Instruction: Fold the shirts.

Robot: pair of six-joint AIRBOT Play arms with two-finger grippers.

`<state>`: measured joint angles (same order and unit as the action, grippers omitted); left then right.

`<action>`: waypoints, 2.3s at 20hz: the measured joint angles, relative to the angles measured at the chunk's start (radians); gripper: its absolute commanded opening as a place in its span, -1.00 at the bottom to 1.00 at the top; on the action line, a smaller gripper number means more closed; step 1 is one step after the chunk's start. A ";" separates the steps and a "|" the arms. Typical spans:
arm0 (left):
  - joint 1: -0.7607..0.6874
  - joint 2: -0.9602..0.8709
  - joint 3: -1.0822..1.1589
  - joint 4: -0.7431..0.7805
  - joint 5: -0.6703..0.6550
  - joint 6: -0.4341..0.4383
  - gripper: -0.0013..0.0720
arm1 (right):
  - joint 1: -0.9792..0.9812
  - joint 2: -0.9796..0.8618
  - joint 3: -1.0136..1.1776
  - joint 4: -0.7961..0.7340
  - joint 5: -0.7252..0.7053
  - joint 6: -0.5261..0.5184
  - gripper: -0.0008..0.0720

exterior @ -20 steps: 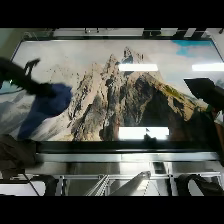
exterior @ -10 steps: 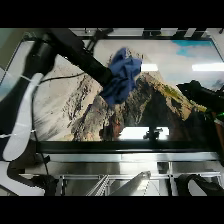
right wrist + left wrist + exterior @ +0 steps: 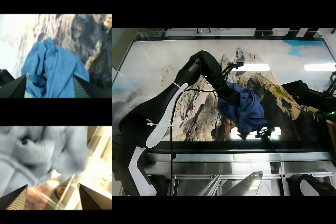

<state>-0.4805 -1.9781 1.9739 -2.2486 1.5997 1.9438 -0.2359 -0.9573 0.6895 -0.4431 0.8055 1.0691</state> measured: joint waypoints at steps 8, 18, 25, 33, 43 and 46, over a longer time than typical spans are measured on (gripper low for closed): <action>0.218 0.240 -0.483 -0.006 -0.092 -0.058 0.98 | 0.037 -0.350 0.145 -0.021 0.196 0.000 0.58; 0.154 0.160 -0.604 -0.193 -0.411 0.047 -0.88 | 0.319 -0.665 0.283 0.021 0.183 -0.028 -0.91; 0.121 0.140 -0.404 -0.202 -0.349 0.051 -0.92 | 0.303 -0.610 0.354 0.049 0.265 -0.050 -0.91; 0.304 0.659 -0.366 -0.214 -0.166 0.046 -0.91 | 0.041 -0.070 0.364 0.190 0.520 -0.092 -0.90; 0.613 1.078 -0.432 -0.209 -0.201 0.044 -0.91 | -0.136 0.402 0.329 0.288 0.316 -0.155 -0.89; 0.525 0.951 -0.543 -0.193 -0.250 0.060 -0.91 | -0.095 0.270 0.248 0.282 0.273 -0.147 -0.90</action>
<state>0.0444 -1.0275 1.4311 -2.4420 1.3495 2.0041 -0.3313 -0.6868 0.9371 -0.1608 1.0782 0.9222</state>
